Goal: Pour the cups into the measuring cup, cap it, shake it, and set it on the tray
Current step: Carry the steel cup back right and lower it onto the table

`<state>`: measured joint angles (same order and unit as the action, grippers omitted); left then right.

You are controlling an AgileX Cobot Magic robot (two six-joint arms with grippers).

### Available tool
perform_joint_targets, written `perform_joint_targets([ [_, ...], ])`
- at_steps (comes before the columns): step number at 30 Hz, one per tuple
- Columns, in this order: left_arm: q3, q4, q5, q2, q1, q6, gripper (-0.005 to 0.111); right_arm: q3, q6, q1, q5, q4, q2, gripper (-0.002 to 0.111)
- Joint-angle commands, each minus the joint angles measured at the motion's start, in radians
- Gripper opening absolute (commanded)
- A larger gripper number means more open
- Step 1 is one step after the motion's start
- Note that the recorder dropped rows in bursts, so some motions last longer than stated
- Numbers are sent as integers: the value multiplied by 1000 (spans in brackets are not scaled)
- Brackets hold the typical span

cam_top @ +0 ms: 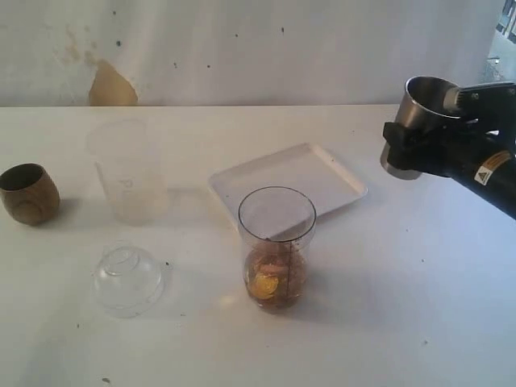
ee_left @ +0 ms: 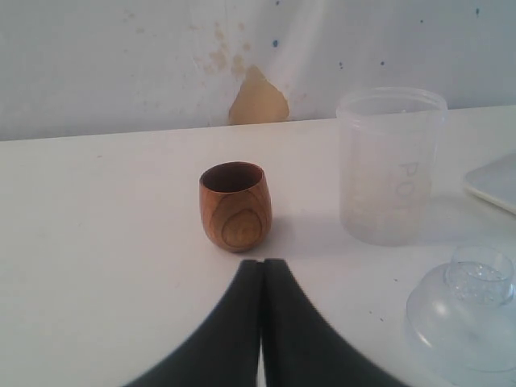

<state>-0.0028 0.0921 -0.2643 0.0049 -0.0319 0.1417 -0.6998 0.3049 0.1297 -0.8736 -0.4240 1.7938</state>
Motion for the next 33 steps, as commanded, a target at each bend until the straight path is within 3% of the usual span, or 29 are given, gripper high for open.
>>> perform_joint_targets([
  [1,3,-3,10,-5,0,1,0,-8,-14,9,-86,-91,-6,0],
  [5,3,-3,10,-5,0,1,0,-8,-14,9,-182,-166,-6,0],
  [16,3,-3,10,-5,0,1,0,-8,-57,-17,-203,-275,-46,0],
  [22,3,-3,10,-5,0,1,0,-8,-149,-74,-91,-271,-125,0],
  [28,3,-3,10,-5,0,1,0,-8,-124,-81,53,-3,-122,0],
  [33,3,-3,10,-5,0,1,0,-8,-247,-47,96,132,-73,0],
])
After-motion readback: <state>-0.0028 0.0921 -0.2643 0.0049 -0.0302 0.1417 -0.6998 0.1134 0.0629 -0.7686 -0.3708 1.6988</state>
